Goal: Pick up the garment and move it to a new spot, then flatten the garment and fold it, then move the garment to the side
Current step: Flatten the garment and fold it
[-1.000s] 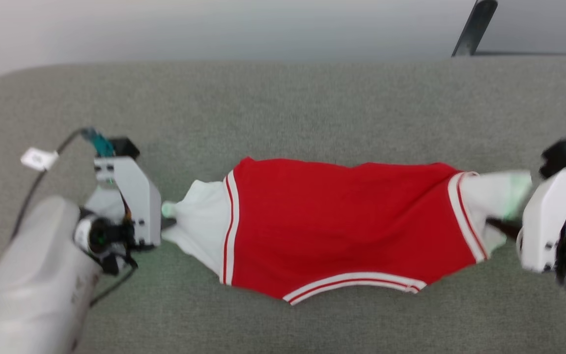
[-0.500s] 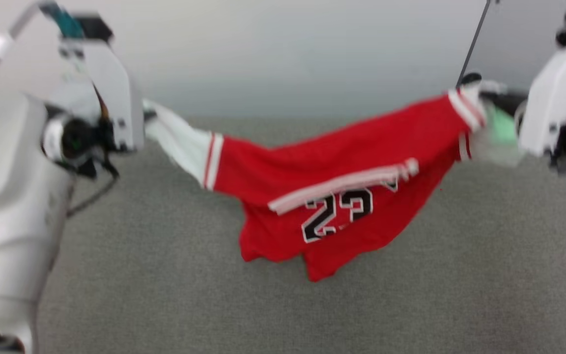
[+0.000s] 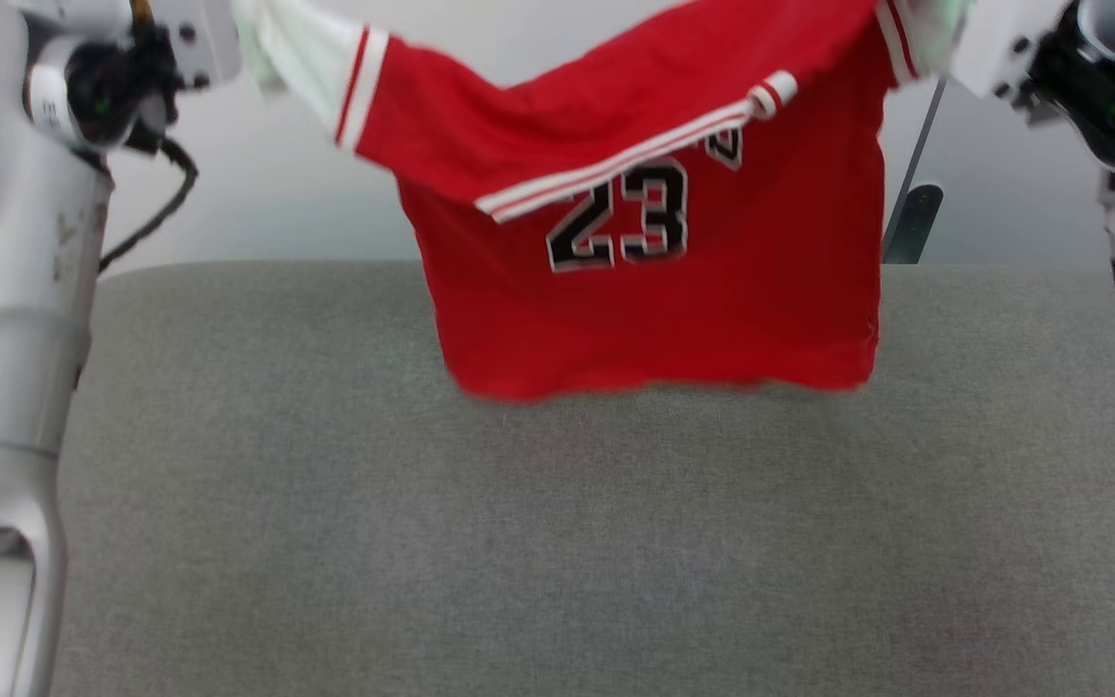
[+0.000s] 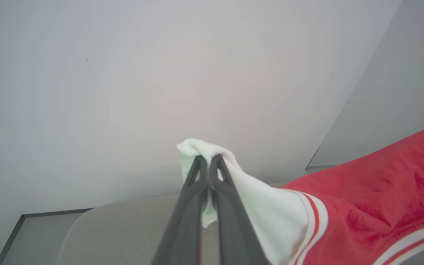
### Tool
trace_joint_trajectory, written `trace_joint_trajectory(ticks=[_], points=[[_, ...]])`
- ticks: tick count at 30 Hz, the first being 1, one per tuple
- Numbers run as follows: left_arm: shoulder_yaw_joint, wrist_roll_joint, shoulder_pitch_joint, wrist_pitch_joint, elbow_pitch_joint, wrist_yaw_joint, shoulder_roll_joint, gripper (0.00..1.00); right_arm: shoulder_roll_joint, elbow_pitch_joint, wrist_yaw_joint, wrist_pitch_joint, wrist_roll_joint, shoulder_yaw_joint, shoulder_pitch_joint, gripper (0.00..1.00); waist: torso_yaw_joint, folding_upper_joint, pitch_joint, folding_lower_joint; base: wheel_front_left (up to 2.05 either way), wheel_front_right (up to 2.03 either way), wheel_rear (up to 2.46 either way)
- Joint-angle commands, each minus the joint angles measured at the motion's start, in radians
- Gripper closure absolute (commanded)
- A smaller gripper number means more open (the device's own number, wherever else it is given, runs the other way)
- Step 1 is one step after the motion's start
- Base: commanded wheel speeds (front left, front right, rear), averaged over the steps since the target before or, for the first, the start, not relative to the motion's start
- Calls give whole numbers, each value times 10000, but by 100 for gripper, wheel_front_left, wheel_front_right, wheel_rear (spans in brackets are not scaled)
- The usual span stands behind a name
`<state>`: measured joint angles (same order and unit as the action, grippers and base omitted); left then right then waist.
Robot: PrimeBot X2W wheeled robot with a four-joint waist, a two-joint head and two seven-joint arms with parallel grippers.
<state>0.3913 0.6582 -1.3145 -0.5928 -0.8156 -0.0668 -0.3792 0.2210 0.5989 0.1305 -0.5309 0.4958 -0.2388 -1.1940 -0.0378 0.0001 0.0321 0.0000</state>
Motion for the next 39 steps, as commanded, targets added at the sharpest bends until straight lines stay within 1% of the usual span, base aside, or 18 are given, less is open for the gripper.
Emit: trace_joint_trajectory(ticks=[1, 2, 5, 11, 15, 19, 25, 26, 28, 31, 35, 38, 39], points=[[-47, -107, -253, 357, -212, 37, 94, 100, -37, 326, 4, 463, -56, -240, -287, 100, -2, -1, -11, 0, 0, 0, 0], [-47, -107, -253, 357, -212, 37, 94, 100, -37, 326, 4, 463, -56, -240, -287, 100, -2, -1, -11, 0, 0, 0, 0], [-71, -175, -601, 1036, -732, 49, 289, 100, -207, 1120, 4, 1358, -135, -776, -811, 100, -9, -1, -76, 0, 0, 0, 0], [-153, -199, -1304, 2276, -1623, 7, 714, 100, -519, 2516, 4, 2648, -199, -1771, -1757, 100, -38, -1, -499, 0, 0, 0, 0], [-251, -210, -1996, 3134, -1967, 12, 933, 100, -496, 3177, 4, 3579, -368, -2098, -2577, 100, -95, -1, -1373, 0, 0, 0, 0], [-385, -153, -2874, 3984, -2196, -51, 1168, 100, -357, 3754, 4, 4654, -834, -2239, -3608, 100, -232, -1, -2674, 0, 0, 0, 0], [-441, -231, -4166, 5383, -2530, -225, 1323, 100, -154, 4698, 4, 6664, -1871, -1879, -5080, 100, -486, -1, -4498, 0, 0, 0, 0], [-462, -210, -4342, 5602, -2582, -268, 1381, 100, -95, 4866, 4, 7077, -2102, -1747, -5293, 100, -558, -1, -4731, 0, 0, 0, 0], [-375, -351, -4718, 6202, -2609, -336, 1424, 100, -38, 5215, 4, 7525, -2580, -1550, -5572, 100, -728, -1, -5107, 0, 0, 0, 0], [-490, -250, -5303, 6902, -2736, -408, 1512, 100, 129, 5442, 2, 7862, -3270, -998, -6148, 100, -1002, -1, -5645, 0, 0, 0, 0], [-601, -39, -5964, 7515, -2841, -536, 1731, 100, 272, 5239, 2, 7961, -4275, -294, -6599, 100, -1423, -1, -6471, 0, 0, 0, 0], [-612, 92, -6104, 7840, -3022, -578, 1769, 100, 257, 4862, 2, 7967, -4913, 282, -6576, 100, -1656, -1, -6910, 0, 0, 0, 0], [-626, 162, -6082, 7915, -3097, -603, 1800, 100, 202, 4931, 2, 7965, -5053, 445, -6409, 100, -1715, -1, -7006, 0, 0, 0, 0]])
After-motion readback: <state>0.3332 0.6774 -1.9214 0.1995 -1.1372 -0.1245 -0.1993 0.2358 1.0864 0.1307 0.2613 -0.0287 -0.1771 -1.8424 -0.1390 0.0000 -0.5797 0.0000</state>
